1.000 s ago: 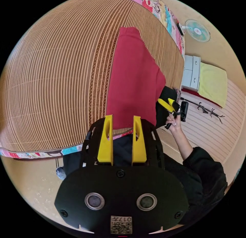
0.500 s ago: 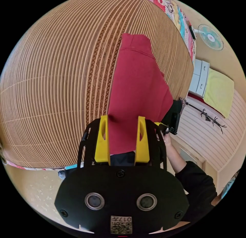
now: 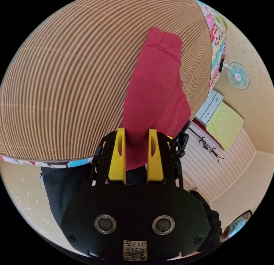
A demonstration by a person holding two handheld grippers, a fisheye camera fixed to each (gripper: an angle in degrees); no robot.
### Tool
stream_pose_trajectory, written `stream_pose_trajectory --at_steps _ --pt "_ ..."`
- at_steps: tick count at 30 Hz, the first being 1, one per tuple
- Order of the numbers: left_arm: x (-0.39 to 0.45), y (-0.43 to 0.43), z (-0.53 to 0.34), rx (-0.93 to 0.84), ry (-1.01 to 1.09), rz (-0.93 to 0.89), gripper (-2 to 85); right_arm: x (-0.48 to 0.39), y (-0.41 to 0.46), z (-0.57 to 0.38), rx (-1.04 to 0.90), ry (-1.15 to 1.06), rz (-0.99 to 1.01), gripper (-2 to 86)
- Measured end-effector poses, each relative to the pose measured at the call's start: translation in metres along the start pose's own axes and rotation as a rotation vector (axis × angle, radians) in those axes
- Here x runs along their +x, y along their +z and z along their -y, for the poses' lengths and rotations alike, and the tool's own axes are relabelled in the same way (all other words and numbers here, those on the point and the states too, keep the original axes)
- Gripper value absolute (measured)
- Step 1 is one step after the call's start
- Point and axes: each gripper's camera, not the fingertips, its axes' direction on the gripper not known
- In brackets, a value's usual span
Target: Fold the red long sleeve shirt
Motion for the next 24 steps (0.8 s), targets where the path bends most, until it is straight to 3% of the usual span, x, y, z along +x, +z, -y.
stream_pose_trajectory --at_steps 5,13,16,20,24 --pt "-0.033 -0.140 -0.053 0.230 0.104 -0.042 10.6 -0.092 0.097 0.010 -0.069 -0.131 0.089 11.6" --pt "-0.046 -0.399 -0.170 0.679 0.281 -0.022 10.6 -0.328 0.306 0.029 -0.141 -0.326 0.394 12.1" --pt "-0.051 -0.467 -0.216 0.830 0.200 0.042 11.6 -0.396 0.386 0.025 -0.180 -0.311 0.466 12.5" --pt "-0.071 -0.497 -0.252 1.003 -0.022 0.255 11.4 -0.432 0.461 0.021 -0.310 -0.210 0.196 12.6" --pt "-0.072 -0.460 -0.249 1.060 -0.001 0.343 11.3 -0.417 0.439 0.013 -0.344 -0.243 0.065 11.1"
